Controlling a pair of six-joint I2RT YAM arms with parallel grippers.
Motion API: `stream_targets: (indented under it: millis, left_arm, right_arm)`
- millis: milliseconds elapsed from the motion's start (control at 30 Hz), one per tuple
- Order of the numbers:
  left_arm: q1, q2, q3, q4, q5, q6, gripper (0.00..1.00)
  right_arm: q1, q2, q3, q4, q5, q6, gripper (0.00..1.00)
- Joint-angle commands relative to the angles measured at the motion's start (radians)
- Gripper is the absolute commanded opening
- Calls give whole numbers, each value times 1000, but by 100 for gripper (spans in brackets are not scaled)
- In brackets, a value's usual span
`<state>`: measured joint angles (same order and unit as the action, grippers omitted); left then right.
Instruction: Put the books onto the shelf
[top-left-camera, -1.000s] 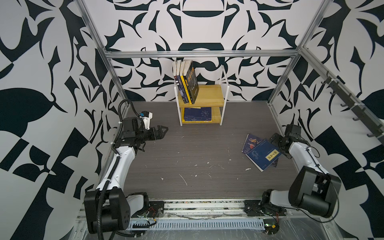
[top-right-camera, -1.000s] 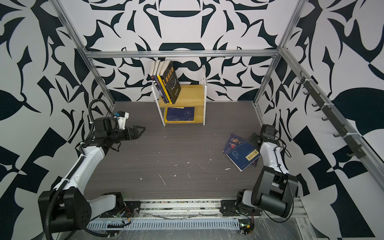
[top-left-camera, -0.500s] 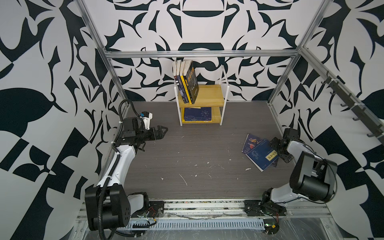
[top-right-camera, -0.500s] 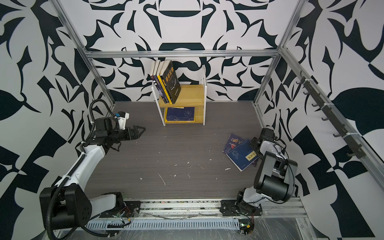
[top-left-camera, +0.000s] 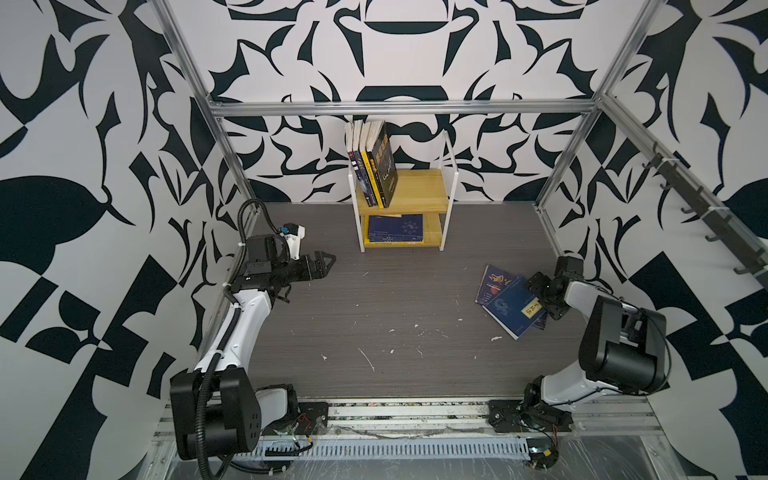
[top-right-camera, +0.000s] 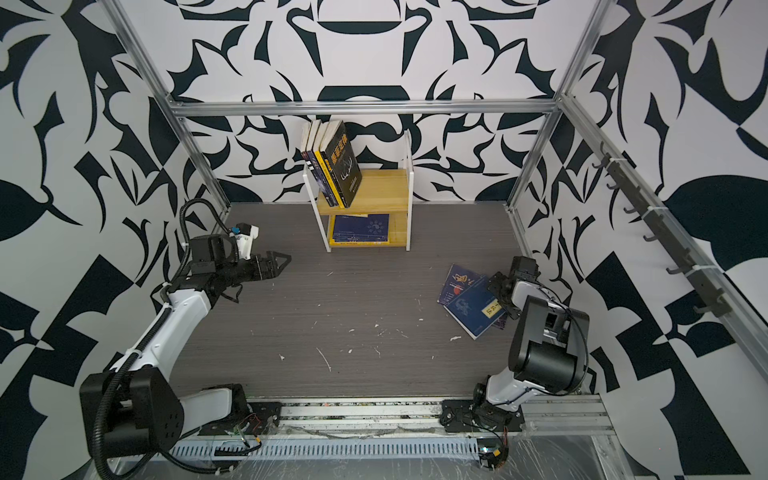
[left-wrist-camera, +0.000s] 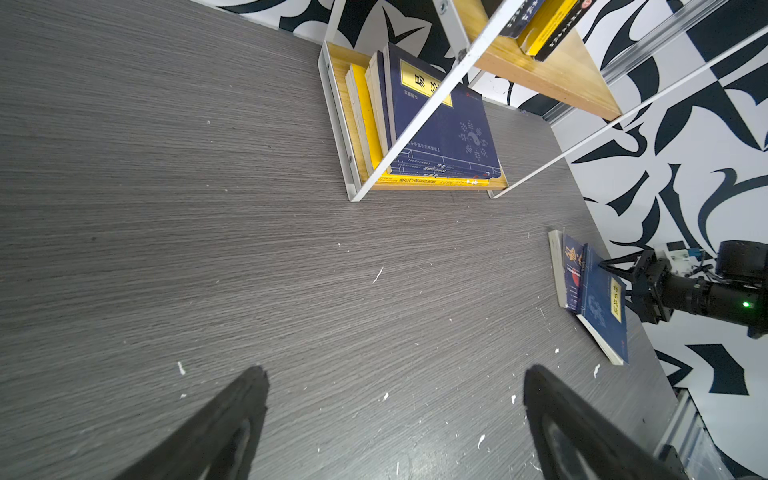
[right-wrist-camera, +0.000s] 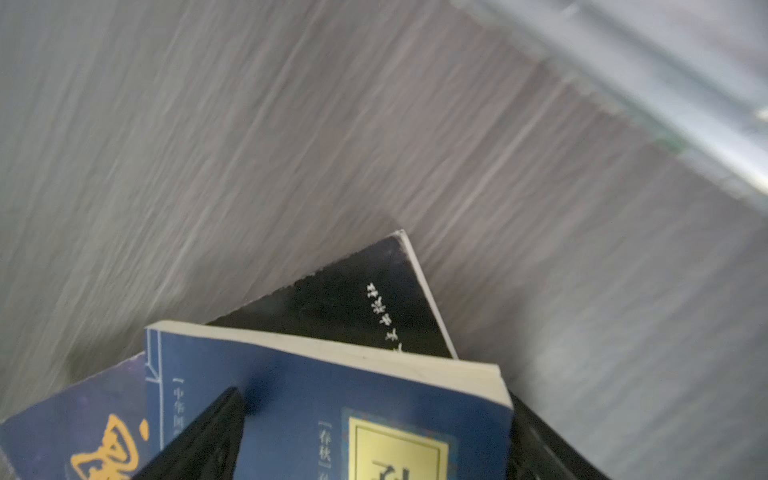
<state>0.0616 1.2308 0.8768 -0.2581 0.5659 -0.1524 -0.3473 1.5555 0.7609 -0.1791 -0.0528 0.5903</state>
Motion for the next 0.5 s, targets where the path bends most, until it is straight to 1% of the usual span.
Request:
stream_targets:
  millis: [0,67,133,233,333,400,467]
  left_arm:
    - [4,1,7,9,13,3,99]
    - [4,1,3,15,10,4,99]
    - [4,-3,2,14,10,4,100]
    - [-2,-3,3,14,12,0,100]
    - [-22,5,5,14,12,-1,100]
    - [-48,14,8,14,9,-1,100]
    - [-77,27,10,14,6,1,99]
  right_arm:
    - [96,-12,-74,-53,-66,85,90]
    - [171,-37,-109,-34,-49,138,89]
    - [268,-52,-137,-12,-28,194,89]
    - [410,-44,-135,3,18,259,89]
    - [543,-7,-101,15,59,291,88]
    - [604,30,-70,16,88,300,88]
    - [643,68,-46,16,89,308,88]
